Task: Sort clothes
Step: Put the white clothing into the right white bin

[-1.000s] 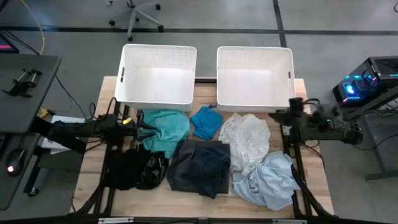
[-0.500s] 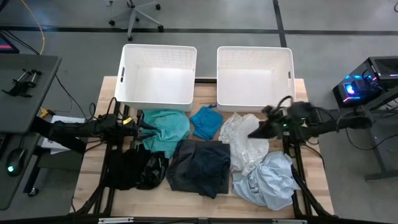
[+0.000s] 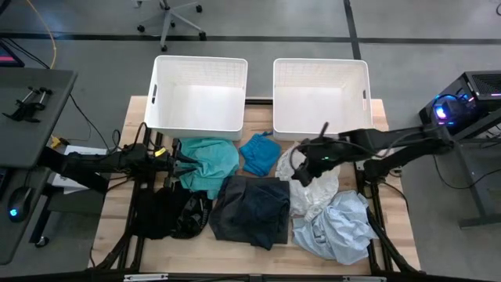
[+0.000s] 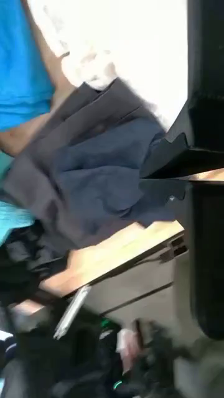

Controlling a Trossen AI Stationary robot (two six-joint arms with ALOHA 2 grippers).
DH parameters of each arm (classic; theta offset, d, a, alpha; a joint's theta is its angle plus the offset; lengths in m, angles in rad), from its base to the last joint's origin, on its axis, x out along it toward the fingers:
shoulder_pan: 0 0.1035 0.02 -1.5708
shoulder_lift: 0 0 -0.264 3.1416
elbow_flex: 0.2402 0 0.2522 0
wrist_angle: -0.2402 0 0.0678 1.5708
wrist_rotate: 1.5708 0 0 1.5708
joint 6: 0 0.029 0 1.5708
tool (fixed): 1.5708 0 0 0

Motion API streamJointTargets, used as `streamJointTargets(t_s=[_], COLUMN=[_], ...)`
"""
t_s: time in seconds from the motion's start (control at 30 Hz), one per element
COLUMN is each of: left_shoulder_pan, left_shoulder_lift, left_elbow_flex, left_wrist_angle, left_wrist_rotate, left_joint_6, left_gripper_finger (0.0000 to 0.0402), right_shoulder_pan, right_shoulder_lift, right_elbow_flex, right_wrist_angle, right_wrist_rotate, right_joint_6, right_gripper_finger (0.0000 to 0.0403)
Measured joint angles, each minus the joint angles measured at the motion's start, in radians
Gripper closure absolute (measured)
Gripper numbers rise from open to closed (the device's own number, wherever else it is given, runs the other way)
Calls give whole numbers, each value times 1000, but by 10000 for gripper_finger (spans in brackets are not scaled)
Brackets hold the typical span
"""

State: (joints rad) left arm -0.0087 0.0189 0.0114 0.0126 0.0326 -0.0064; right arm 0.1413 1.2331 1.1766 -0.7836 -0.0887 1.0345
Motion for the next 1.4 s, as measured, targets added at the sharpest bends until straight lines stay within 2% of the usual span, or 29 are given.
streamJointTargets(t_s=[0.1, 0.2, 0.3, 0.4, 0.5, 0.6, 0.67, 0.77, 0.87, 0.97, 1.1, 1.2, 1.23, 1.27, 1.4], left_shoulder_pan=[0, 0, 0, 0, 0, 0, 0, 0, 0, 0, 0, 0, 0, 0, 0], left_shoulder_lift=[0, 0, 0, 0, 0, 0, 0, 0, 0, 0, 1, 0, 1, 1, 1], left_elbow_flex=[0, 0, 0, 0, 0, 0, 0, 0, 0, 0, 0, 0, 0, 0, 0], left_wrist_angle=[0, 0, 0, 0, 0, 0, 0, 1, 1, 1, 3, 8, 8, 8, 9], left_wrist_rotate=[0, 0, 0, 0, 0, 0, 0, 0, 0, 0, 0, -4, -4, -3, -3], left_joint_6=[0, 0, 0, 0, 0, 0, 0, 0, -23, -53, -86, -95, -95, -95, -96], left_gripper_finger=[299, 299, 299, 299, 299, 299, 299, 299, 299, 299, 299, 299, 299, 299, 299], right_shoulder_pan=[-11, -13, -12, -13, -48, -100, -127, -138, -124, -104, -81, -72, -73, -73, -73], right_shoulder_lift=[57, 106, 140, 157, 157, 156, 175, 229, 297, 359, 395, 355, 326, 297, 128], right_elbow_flex=[49, 90, 97, 68, -16, -122, -182, -262, -334, -376, -376, -358, -341, -325, -190], right_wrist_angle=[-178, -402, -586, -662, -581, -417, -339, -254, -103, 22, 40, 11, -11, -47, -203], right_wrist_rotate=[8, 9, 13, 99, 159, 136, 131, 138, 133, 119, 146, 168, 168, 168, 172], right_joint_6=[30, 14, 12, 3, 8, 18, 53, 92, 96, 90, 91, 85, 84, 85, 78], right_gripper_finger=[398, 370, 318, 252, 185, 131, 110, 103, 114, 154, 258, 357, 376, 385, 375])
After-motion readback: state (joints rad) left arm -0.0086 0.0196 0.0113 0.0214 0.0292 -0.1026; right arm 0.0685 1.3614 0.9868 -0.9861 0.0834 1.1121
